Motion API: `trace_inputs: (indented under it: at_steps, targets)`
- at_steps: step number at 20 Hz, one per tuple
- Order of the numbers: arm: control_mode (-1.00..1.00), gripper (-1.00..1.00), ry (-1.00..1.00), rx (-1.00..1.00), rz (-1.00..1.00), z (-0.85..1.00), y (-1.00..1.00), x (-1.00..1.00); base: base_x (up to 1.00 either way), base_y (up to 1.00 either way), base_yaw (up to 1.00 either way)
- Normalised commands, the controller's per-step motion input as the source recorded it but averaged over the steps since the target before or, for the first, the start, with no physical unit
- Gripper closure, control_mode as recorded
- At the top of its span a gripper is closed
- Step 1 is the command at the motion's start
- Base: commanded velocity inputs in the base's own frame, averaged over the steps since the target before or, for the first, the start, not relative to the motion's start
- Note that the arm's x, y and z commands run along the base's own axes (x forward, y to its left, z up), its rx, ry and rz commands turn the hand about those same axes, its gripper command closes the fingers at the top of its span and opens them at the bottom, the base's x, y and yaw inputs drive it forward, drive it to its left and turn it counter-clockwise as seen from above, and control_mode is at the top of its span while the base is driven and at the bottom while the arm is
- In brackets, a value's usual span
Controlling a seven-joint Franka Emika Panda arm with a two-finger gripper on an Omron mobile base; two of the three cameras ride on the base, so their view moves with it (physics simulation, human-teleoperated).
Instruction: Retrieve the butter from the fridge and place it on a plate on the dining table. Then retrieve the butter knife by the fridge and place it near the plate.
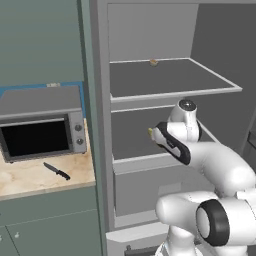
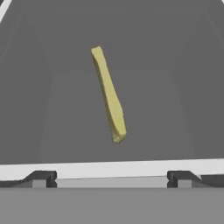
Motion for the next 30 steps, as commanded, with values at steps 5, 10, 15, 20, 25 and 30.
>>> trace_inputs:
  at_steps: [5,10,15,20,25,30]
  targets:
    - [-1.00,-1.00,0.02,-0.01,0.00,-0.23,0.00,0.39,0.00,0.00,0.00]
    - [-1.00,-1.00,0.00,0.00,0.00,-0.17,0.00,0.33,0.00,0.00,0.00]
    - [-1.00,-1.00,0.05,0.00,0.00,-0.23,0.00,0.33,0.00,0.00,0.00]
    - [-1.00,-1.00,0.05,0.00,0.00,-0.19,0.00,0.35,0.00,0.00,0.00]
    - [-1.00,-1.00,0.02,0.00,0.00,-0.22,0.00,0.31,0.00,0.00,0.00]
    - [-1.00,-1.00,0.06,0.00,0.00,-0.25,0.00,0.25,0.00,0.00,0.00]
